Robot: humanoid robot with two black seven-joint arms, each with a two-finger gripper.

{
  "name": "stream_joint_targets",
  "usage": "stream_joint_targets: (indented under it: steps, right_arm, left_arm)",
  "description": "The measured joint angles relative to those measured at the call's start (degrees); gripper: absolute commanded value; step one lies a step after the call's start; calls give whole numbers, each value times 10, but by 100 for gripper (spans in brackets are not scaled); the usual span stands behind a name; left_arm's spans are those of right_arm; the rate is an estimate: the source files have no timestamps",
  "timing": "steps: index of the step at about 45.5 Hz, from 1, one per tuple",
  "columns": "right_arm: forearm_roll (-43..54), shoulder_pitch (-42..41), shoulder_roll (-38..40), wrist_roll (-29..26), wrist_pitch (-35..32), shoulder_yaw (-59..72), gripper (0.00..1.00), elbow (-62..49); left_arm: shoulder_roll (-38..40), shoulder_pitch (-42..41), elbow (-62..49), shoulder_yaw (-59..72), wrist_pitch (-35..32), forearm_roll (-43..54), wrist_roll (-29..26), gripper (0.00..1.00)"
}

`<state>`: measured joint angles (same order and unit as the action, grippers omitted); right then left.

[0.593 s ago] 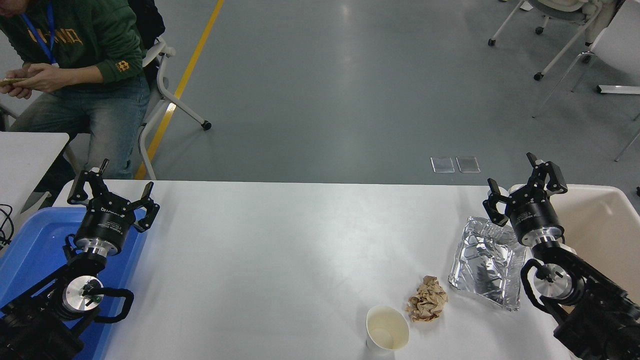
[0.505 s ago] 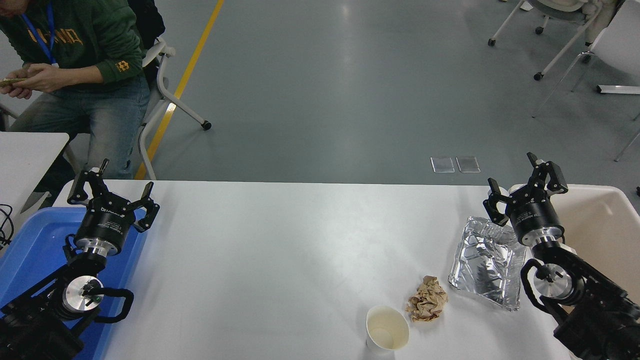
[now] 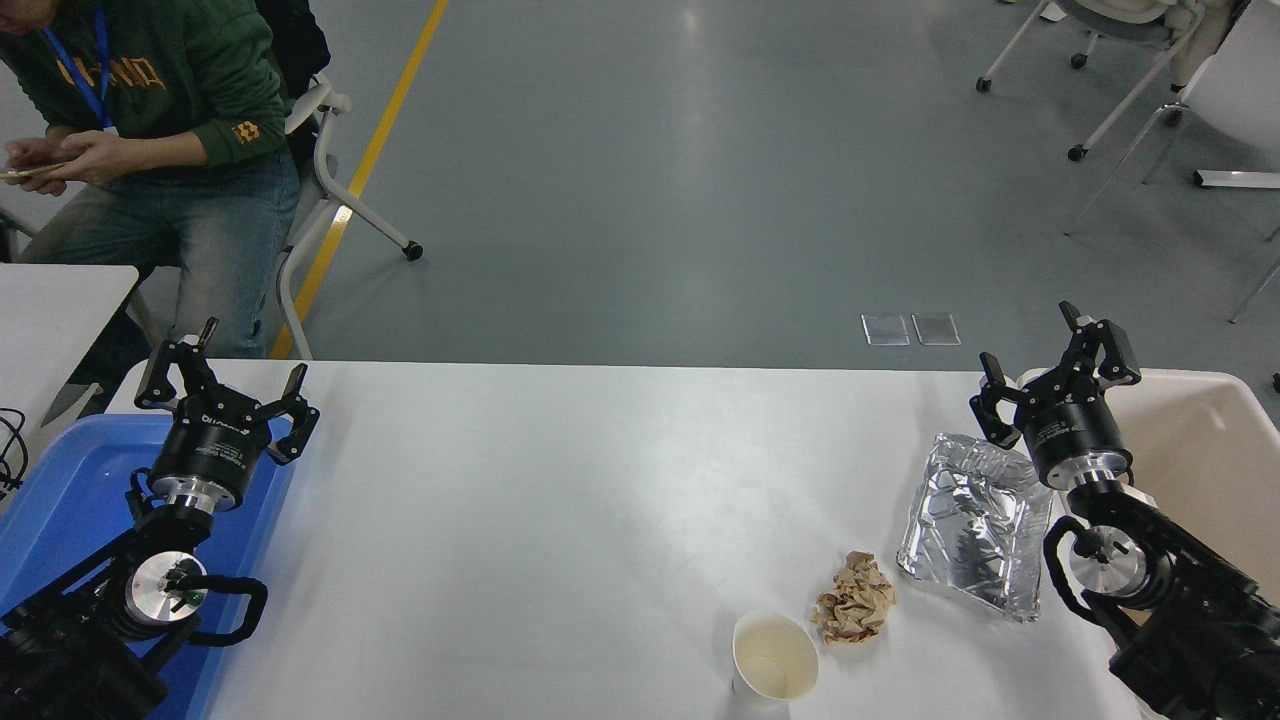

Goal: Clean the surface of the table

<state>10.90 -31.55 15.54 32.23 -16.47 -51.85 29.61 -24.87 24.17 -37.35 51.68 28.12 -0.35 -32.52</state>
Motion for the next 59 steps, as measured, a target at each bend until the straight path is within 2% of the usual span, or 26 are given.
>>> stream_joint_targets:
  steps: [45,59]
  right_arm:
    - [1,3,18,7,-7,10,99,10]
    - [4,16,65,-5,-16,53,99,115]
  left_arm:
    - [0,0,0,0,0,0,0,99]
    - [0,0,0,0,0,0,0,99]
